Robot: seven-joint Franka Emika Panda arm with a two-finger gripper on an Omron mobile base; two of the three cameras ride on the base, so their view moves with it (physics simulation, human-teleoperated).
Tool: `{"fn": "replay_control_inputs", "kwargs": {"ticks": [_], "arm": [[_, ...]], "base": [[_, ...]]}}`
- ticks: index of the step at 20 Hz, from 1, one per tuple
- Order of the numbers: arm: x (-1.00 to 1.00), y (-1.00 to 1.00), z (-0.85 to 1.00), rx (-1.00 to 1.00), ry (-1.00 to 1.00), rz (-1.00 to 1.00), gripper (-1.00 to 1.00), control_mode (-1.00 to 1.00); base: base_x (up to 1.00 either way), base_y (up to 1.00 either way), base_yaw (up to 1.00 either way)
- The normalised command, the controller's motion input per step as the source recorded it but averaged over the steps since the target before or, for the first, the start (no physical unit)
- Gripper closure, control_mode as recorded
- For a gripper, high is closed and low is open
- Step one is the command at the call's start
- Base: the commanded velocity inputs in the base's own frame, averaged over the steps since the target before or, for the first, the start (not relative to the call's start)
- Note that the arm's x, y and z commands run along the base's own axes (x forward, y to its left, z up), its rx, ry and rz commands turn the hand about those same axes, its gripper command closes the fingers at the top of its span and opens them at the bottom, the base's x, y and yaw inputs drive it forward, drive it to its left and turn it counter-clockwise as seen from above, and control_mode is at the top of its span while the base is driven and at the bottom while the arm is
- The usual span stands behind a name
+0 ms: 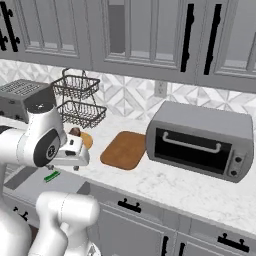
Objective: Pick up the knife from the drawer and place it on the cutting board. Then place the meat from the plate to the cutting board.
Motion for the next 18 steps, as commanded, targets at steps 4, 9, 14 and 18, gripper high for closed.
{"fn": "replay_control_inputs", "kwargs": {"ticks": [4, 9, 14, 18], "arm": [[0.00, 0.00, 0.00, 0.00, 0.00, 0.00, -1.00, 1.00], [0.00, 0.00, 0.00, 0.00, 0.00, 0.00, -1.00, 1.00], [0.00, 0.00, 0.00, 0.00, 0.00, 0.00, -1.00, 1.00], [0.00, 0.00, 0.00, 0.00, 0.00, 0.00, -1.00, 1.00]], "base": [[-0.01, -0.61, 0.41], [0.07, -0.47, 0.42], [0.25, 0.03, 0.38], [0.29, 0.00, 0.36]]}}
